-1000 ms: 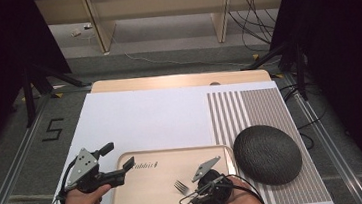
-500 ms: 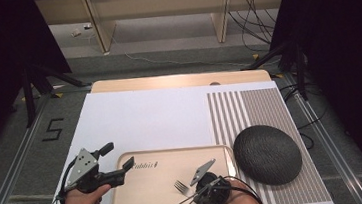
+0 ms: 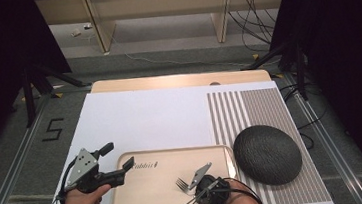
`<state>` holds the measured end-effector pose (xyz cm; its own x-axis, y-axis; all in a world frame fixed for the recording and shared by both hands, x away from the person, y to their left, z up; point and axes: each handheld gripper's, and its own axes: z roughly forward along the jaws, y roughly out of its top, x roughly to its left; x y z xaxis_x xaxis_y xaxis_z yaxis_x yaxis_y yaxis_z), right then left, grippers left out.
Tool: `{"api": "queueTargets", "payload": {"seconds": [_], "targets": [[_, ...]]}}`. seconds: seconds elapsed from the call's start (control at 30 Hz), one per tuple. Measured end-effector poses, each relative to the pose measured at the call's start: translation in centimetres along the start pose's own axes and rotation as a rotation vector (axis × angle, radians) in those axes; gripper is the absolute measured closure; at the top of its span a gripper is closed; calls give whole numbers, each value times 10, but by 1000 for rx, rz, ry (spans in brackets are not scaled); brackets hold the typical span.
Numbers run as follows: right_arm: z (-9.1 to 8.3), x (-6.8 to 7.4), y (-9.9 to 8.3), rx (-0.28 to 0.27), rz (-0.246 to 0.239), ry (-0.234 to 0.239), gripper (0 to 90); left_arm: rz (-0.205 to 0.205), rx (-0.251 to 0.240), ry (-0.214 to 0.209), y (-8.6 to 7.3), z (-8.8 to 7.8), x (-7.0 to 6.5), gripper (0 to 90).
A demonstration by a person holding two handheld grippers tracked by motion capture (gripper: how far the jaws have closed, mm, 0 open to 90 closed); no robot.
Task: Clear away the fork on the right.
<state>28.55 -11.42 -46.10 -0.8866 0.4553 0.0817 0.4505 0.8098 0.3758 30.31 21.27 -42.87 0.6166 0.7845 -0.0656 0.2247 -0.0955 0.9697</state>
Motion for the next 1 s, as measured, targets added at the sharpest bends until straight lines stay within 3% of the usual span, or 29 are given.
{"api": "queueTargets", "payload": {"seconds": [0.23,1.0], "targets": [[-3,-8,-4,14,22,-35,900,0,0,0,0,0,0,162],[-16,-31,-21,57,119,-79,900,-3,-3,1,0,-1,0,162]]}}
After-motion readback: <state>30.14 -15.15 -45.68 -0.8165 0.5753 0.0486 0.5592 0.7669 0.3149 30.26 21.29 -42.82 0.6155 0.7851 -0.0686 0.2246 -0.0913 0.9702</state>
